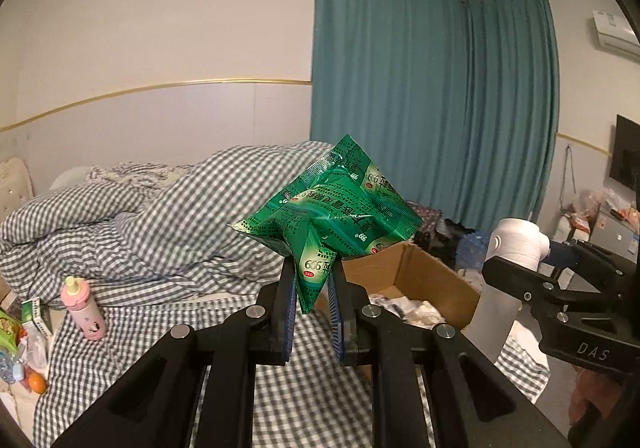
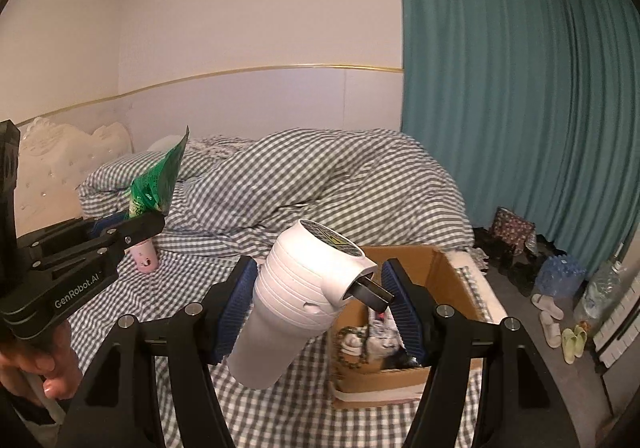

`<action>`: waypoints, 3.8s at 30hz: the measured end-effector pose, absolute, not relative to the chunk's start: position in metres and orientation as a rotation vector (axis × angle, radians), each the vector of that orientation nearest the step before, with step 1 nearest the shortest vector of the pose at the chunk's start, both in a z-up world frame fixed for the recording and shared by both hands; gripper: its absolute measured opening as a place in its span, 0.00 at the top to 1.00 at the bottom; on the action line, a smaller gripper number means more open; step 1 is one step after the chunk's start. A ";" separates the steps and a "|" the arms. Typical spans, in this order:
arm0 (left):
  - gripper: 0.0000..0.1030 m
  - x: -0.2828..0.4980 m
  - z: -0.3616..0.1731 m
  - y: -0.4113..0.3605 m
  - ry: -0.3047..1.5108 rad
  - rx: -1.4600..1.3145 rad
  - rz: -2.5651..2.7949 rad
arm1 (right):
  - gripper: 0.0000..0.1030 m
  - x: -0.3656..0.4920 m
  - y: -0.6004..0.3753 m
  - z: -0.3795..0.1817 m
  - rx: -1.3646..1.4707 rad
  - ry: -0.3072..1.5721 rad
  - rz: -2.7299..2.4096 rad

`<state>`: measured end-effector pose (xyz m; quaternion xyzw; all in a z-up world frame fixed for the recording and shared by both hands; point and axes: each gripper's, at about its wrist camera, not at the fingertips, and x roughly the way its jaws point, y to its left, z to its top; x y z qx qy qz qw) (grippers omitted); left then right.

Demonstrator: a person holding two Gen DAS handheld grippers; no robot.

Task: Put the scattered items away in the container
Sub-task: 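Carry the green packet and white bottle with both tools over the box, then open both tools to drop the packet and bottle into the box, then withdraw both tools from the box back toward the bed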

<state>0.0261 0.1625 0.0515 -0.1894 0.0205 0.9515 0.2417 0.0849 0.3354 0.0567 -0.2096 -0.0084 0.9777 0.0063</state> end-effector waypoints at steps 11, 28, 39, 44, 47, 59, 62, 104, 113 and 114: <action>0.86 0.033 0.057 0.213 0.071 -0.499 2.522 | 0.37 0.103 0.381 0.065 -0.641 -0.004 2.978; 0.86 0.006 0.033 0.262 0.113 -0.562 2.464 | 0.37 0.103 0.428 0.055 -0.670 0.051 2.925; 0.86 -0.013 0.007 0.295 0.156 -0.646 2.421 | 0.37 0.073 0.457 0.031 -0.747 0.095 2.895; 0.86 -0.025 -0.009 0.311 0.176 -0.693 2.401 | 0.37 0.057 0.468 0.019 -0.776 0.113 2.886; 0.86 -0.036 -0.021 0.320 0.190 -0.726 2.388 | 0.37 0.047 0.474 0.010 -0.798 0.122 2.880; 0.86 -0.081 -0.080 0.355 0.234 -0.850 2.334 | 0.37 -0.003 0.506 -0.040 -0.906 0.166 2.851; 0.86 -0.089 -0.094 0.362 0.242 -0.889 2.318 | 0.37 -0.018 0.510 -0.054 -0.939 0.162 2.840; 0.00 -0.053 -0.025 0.312 0.148 -0.753 2.426 | 0.07 0.023 0.496 0.002 -0.718 0.163 2.823; 0.00 -0.024 0.011 0.274 0.120 -0.670 2.485 | 0.00 0.049 0.464 0.040 -0.622 0.104 2.855; 0.00 -0.021 0.014 0.270 0.117 -0.663 2.491 | 0.00 0.052 0.459 0.043 -0.618 0.094 2.857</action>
